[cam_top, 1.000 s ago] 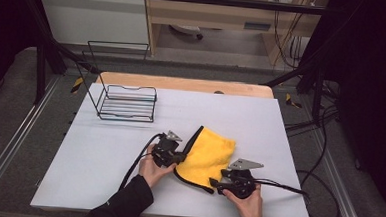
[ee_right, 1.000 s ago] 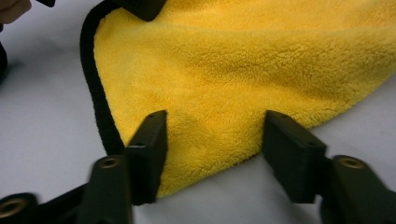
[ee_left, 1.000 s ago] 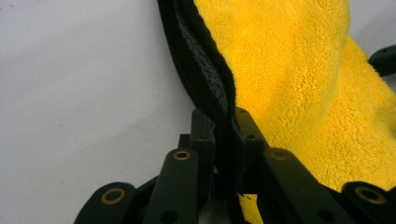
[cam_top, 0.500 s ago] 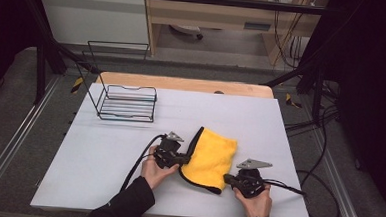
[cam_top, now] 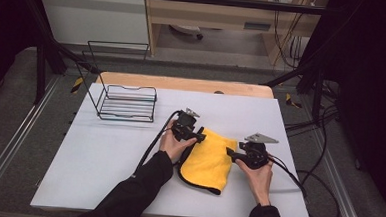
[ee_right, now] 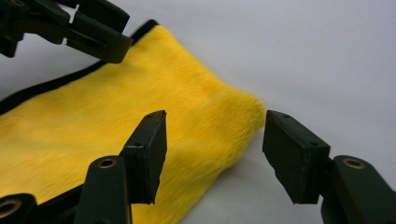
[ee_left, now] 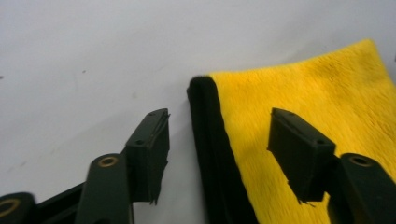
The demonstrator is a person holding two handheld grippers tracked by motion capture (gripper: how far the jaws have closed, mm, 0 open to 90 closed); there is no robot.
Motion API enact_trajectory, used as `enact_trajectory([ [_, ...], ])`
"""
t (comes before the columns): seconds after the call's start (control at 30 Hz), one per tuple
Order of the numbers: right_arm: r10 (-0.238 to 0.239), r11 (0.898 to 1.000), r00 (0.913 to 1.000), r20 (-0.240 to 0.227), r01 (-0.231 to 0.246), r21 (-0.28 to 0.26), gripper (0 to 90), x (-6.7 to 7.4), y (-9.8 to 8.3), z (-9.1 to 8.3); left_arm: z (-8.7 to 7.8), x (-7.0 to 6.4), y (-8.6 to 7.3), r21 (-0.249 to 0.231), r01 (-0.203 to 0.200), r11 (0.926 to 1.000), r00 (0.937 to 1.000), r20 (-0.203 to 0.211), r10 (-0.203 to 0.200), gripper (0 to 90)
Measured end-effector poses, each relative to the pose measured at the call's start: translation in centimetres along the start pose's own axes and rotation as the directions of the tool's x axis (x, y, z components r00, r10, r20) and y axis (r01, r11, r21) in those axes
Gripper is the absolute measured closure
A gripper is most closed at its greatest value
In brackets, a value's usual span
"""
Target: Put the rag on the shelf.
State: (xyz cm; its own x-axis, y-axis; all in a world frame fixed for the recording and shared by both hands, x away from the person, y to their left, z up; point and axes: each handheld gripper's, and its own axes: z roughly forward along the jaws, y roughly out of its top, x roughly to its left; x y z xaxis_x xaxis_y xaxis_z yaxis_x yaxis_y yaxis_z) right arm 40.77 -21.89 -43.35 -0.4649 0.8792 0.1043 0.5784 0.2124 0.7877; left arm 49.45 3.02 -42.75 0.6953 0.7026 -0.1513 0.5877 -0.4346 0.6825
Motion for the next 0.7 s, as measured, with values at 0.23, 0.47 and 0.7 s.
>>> enact_trajectory([
  [0.23, 0.049, 0.997, 0.9983, 0.031, -0.051, 0.049, 63.8, -1.6, 0.0, 2.7, 2.3, 1.0, 0.3, 0.031, 0.019, 0.9993, 0.9987, 0.046, -0.021, 46.4],
  [0.47, 0.094, 0.994, 0.9951, 0.029, -0.096, 0.044, 69.9, -2.2, -0.2, 2.7, 2.5, 0.3, 0.3, 0.039, 0.021, 0.999, 0.997, 0.074, -0.024, 57.9],
  [0.7, 0.14, 0.988, 0.9901, -0.005, -0.14, 0.073, 74.6, -2.1, -0.2, 3.0, 2.6, 0.5, 0.4, 0.057, 0.065, 0.9962, 0.9915, 0.109, -0.071, 72.6],
])
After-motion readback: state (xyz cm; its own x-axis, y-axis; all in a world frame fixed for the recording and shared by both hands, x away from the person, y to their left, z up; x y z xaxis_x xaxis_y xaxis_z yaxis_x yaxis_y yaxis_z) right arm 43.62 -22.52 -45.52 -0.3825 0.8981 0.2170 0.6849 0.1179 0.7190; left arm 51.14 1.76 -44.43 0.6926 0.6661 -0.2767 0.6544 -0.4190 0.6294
